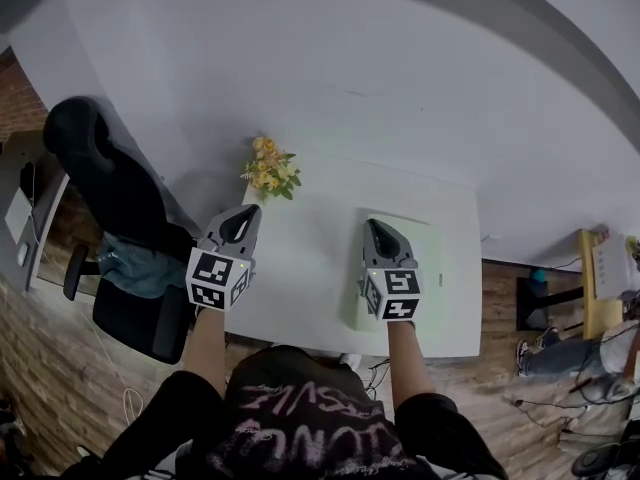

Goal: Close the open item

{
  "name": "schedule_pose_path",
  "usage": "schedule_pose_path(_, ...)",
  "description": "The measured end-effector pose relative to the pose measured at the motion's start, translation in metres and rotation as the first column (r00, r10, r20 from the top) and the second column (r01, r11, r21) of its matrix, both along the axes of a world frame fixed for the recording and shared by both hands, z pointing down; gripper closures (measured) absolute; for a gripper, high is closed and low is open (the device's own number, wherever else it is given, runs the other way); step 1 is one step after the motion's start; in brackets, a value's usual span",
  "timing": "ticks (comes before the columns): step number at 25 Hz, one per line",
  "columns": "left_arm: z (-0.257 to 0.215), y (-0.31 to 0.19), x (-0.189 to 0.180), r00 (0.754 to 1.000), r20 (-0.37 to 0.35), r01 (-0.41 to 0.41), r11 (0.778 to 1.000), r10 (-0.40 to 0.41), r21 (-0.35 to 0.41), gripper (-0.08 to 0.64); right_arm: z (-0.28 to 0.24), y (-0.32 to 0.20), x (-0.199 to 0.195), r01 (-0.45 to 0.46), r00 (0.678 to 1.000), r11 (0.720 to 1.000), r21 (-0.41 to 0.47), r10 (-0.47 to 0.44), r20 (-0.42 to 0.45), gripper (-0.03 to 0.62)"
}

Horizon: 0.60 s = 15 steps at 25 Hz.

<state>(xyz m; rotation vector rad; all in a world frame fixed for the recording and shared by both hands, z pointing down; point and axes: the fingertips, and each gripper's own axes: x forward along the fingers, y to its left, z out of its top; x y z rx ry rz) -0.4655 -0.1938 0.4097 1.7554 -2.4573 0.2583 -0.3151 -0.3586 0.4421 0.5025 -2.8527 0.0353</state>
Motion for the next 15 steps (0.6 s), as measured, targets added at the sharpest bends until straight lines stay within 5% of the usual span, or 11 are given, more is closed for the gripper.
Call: schedule_pose_path(15, -0.031, -0.003, 0.015, 0.998, 0.027, 0.053, 0.998, -0.055, 0.046, 0.545, -0.027, -0.010, 0.020, 0.004, 0.999, 0.999, 0.040, -0.006, 0.049, 0.568)
